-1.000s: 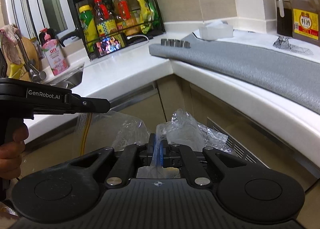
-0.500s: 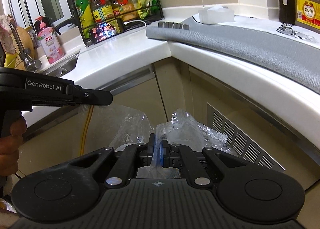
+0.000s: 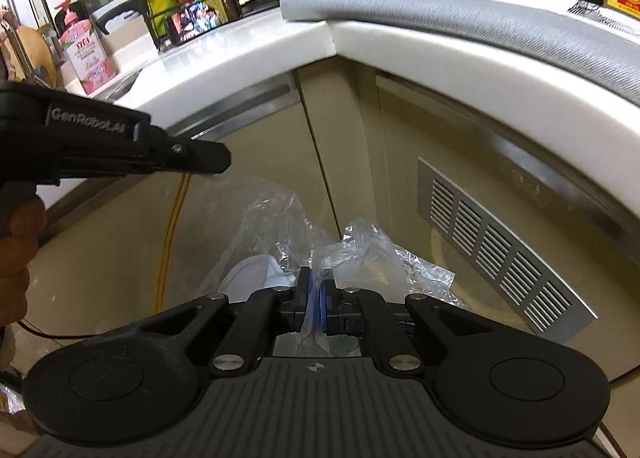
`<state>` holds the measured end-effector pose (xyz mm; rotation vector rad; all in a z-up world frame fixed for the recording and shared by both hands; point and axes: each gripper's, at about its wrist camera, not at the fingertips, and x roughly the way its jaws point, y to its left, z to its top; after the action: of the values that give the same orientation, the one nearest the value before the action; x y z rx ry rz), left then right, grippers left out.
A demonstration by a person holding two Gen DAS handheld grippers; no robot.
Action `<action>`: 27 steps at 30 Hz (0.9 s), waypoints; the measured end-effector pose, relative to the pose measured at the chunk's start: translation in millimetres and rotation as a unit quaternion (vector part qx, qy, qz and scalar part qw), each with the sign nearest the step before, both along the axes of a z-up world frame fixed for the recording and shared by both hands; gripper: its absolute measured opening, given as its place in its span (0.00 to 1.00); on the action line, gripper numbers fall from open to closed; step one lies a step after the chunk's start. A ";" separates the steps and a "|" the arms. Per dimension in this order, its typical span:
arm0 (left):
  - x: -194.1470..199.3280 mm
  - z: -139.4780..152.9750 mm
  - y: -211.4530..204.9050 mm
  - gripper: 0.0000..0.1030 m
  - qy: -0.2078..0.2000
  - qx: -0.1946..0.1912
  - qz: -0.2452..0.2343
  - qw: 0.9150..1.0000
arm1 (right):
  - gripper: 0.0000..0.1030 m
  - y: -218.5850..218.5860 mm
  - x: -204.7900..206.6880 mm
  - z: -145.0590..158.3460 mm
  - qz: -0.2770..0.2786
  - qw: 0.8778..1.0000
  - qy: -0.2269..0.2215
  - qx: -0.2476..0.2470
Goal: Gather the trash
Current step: 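Carry the clear bags with both grippers down toward the trash bin, then lower the clear bags with both grippers into the bin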
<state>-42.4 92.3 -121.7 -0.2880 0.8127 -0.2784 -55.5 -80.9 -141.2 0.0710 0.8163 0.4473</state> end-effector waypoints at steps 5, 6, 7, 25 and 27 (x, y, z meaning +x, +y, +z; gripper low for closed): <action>10.2 -18.6 -6.5 0.01 0.015 0.013 -0.005 1.000 | 0.04 6.1 7.8 -15.4 0.015 1.000 0.020 -0.009; 12.0 -22.7 -7.8 0.01 0.019 0.016 -0.006 1.000 | 0.04 7.1 9.1 -19.2 0.018 0.999 0.026 -0.010; 13.7 -27.0 -8.9 0.01 0.023 0.017 -0.008 1.000 | 0.04 7.7 11.0 -23.3 0.019 0.999 0.032 -0.011; 44.8 -91.8 -21.3 0.01 0.091 0.043 -0.014 0.995 | 0.04 2.1 44.3 -80.0 0.009 0.994 0.112 0.004; 48.3 -99.6 -22.9 0.01 0.098 0.049 -0.016 0.994 | 0.04 3.0 54.5 -88.3 0.010 0.992 0.123 -0.002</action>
<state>5.9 69.3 -221.4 -0.2132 1.0215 -0.2420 -1.0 -77.9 -229.5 0.1173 1.0613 0.4609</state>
